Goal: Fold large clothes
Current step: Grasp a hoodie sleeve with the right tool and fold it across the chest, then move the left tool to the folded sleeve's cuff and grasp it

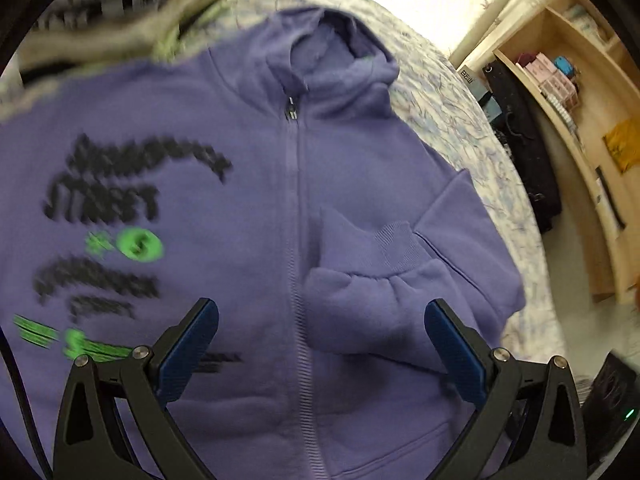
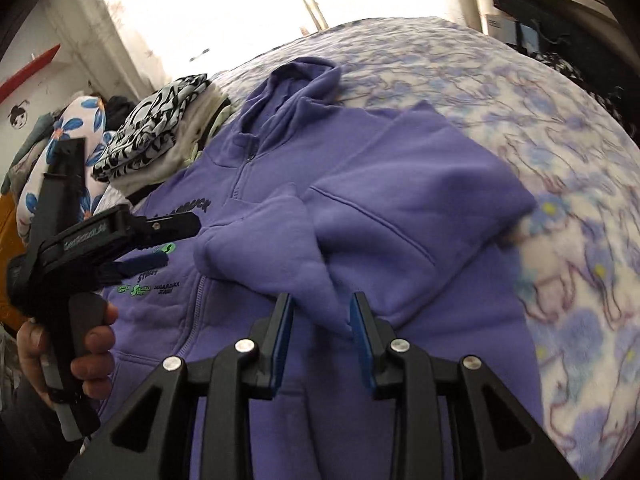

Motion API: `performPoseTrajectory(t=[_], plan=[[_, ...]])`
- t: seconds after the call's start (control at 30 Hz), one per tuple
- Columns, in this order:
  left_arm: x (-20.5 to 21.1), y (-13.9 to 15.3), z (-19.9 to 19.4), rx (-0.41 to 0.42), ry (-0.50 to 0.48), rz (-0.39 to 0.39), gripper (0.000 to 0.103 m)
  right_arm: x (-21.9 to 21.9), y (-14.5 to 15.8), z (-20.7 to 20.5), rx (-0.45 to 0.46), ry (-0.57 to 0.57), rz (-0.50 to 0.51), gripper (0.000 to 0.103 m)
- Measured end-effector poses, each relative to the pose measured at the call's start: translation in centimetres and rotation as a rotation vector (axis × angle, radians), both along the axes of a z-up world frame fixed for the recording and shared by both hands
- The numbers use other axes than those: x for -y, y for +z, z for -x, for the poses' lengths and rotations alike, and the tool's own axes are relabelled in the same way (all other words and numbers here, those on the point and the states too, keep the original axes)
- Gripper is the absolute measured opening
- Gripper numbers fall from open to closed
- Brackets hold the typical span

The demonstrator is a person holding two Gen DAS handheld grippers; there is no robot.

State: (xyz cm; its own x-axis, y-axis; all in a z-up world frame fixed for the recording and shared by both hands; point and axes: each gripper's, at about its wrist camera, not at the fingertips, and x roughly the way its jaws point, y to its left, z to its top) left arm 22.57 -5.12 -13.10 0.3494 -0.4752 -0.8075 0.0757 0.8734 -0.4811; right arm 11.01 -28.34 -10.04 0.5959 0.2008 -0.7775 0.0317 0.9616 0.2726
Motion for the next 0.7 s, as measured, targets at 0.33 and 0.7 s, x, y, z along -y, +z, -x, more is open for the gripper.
performPoseTrajectory(t=[0.33,0.7], plan=[[1.9,-0.7,-2.2,-0.019,-0.064,0.034,0.102,0.5,-1.6,2.2,-0.039,0.004,-0.068,0.03],[7.7,1.3,-4.7,0.144,-0.422,-0.166,0.014,0.4,-2.0,2.7,-0.067,-0.01,-0.081,0.03]])
